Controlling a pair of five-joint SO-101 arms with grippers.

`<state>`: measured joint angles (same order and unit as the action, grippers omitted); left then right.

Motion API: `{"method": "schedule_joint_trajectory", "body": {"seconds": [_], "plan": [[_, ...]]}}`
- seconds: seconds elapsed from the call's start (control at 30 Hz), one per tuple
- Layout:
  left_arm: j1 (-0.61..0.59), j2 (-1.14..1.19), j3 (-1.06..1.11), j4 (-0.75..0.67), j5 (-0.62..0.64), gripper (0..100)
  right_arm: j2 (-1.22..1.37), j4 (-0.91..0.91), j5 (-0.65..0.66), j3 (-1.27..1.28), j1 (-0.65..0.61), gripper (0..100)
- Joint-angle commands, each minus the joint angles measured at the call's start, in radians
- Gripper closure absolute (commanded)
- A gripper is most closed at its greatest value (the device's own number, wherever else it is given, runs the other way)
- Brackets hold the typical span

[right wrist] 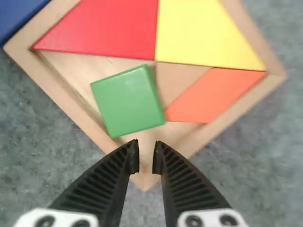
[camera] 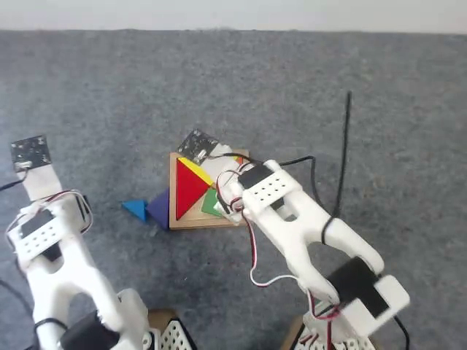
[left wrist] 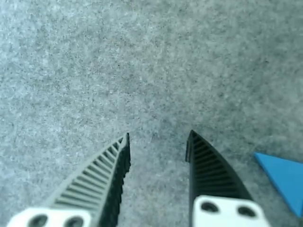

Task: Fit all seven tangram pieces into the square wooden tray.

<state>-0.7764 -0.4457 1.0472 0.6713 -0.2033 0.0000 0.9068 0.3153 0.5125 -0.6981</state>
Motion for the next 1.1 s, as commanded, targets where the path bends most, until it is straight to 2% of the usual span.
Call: {"method": "schedule_joint_trajectory", "body": {"seconds": [0.0, 0.6, 0.77, 0.9, 1.07], "plan": [[0.005, -0.005, -0.019, 0.005, -0.011, 82, 0.038, -0.027, -0.012, -0.014, -0.039, 93.5], [0.005, -0.005, -0.019, 0.008, -0.011, 82, 0.082, -0.024, -0.055, -0.137, -0.082, 93.6], [0.005, -0.005, -0.018, 0.008, -0.012, 82, 0.031, -0.033, -0.066, -0.167, -0.022, 93.6], [0.005, -0.005, -0.018, 0.008, -0.012, 82, 0.01, -0.12, -0.144, -0.167, -0.002, 93.3], [0.005, -0.005, -0.018, 0.008, -0.012, 82, 0.093, -0.228, -0.16, -0.169, -0.013, 93.3]]}}
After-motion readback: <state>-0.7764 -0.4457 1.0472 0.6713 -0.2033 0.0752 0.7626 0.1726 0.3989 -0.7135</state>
